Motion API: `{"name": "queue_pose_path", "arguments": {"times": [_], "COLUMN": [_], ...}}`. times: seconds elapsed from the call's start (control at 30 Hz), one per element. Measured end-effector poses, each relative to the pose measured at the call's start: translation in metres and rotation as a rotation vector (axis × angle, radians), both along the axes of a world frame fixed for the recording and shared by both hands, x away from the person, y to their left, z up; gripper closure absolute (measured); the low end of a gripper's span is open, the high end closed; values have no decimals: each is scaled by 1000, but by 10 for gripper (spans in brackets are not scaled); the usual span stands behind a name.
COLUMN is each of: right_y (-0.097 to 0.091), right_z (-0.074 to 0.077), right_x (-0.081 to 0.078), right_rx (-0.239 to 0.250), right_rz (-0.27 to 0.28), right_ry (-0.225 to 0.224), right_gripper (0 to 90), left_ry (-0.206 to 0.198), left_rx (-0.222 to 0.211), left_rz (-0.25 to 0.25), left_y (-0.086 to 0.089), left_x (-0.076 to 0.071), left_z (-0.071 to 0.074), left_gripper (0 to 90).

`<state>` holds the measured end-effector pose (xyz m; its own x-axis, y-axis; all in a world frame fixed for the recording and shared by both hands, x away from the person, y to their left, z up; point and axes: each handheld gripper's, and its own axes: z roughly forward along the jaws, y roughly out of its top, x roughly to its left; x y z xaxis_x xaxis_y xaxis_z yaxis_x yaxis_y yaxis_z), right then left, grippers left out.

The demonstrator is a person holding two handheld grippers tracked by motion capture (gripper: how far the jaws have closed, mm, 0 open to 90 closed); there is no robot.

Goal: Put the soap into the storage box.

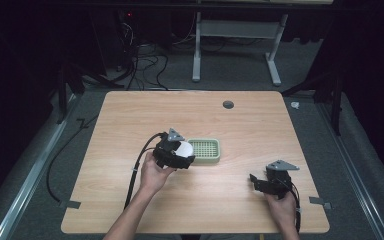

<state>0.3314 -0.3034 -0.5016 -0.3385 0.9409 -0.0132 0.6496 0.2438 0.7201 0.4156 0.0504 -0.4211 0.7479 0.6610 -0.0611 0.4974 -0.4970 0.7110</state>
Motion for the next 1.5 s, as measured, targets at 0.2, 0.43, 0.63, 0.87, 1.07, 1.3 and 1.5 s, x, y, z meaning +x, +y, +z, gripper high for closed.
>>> {"name": "queue_pose_path", "arguments": {"times": [0.2, 0.43, 0.63, 0.87, 1.07, 1.3, 1.5], "right_y": [0, 0, 0, 0, 0, 0, 0], "right_z": [0, 0, 0, 0, 0, 0, 0], "right_x": [0, 0, 0, 0, 0, 0, 0], "right_rx": [0, 0, 0, 1, 1, 0, 1], "right_rz": [0, -2, -2, -4, -5, -4, -5], "right_ry": [-1, 0, 0, 0, 3, 3, 3], "right_gripper": [281, 283, 283, 283, 286, 286, 286], "left_ry": [-1, -7, -1, 3, 5, 16, 17], "left_rx": [12, 8, 28, 34, 40, 40, 50], "left_rz": [-1, 3, 6, 1, 2, 11, 22], "left_y": [-6, -11, -14, -21, -29, -35, -40], "left_x": [5, 11, 15, 20, 26, 30, 35], "left_z": [1, 3, 0, -1, -3, -10, -14], "left_gripper": [247, 247, 247, 247, 247, 247, 247]}}
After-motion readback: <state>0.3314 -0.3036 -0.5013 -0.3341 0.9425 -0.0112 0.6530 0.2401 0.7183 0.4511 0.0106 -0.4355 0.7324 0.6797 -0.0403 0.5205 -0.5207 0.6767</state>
